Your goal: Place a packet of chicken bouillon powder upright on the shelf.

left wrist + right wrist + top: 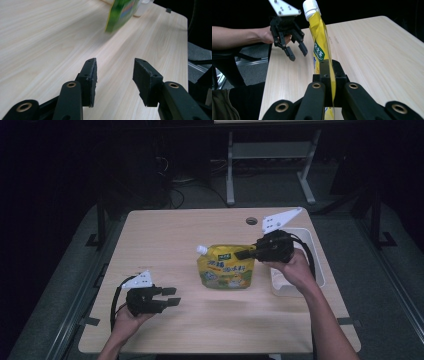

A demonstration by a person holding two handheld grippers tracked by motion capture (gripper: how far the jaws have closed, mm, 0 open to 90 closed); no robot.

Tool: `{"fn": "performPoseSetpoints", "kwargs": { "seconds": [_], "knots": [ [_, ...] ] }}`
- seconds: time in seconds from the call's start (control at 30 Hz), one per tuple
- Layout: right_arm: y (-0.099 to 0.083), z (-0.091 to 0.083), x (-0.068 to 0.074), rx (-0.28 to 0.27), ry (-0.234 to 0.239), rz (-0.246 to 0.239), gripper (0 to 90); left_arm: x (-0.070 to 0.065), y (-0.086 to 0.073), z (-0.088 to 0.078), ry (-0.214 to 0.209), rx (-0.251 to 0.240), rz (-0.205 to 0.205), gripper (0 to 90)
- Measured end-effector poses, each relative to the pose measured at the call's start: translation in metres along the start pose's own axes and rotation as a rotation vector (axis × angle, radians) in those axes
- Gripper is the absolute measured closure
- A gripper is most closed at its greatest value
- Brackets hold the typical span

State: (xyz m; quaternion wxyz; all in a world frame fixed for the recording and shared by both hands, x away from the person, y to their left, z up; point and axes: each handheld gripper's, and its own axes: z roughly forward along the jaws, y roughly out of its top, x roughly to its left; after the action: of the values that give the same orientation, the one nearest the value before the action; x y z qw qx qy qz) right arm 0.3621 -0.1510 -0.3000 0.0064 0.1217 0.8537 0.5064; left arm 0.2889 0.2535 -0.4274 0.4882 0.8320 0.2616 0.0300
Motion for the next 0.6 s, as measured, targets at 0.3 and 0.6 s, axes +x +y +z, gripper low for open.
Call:
{"fn": "performPoseSetpoints", "kwargs": {
  "seconds": [0.3,0.6],
  "knots": [
    [0.001,-0.04,-0.01,-0.015,-0.05,0.017,89.8,0.0,-0.008,-0.008,0.027,0.007,-0.006,49.3],
    [-0.002,-0.077,-0.018,-0.013,-0.106,0.03,89.8,0.001,-0.015,-0.012,0.03,0.003,-0.016,47.5]
  ]
}}
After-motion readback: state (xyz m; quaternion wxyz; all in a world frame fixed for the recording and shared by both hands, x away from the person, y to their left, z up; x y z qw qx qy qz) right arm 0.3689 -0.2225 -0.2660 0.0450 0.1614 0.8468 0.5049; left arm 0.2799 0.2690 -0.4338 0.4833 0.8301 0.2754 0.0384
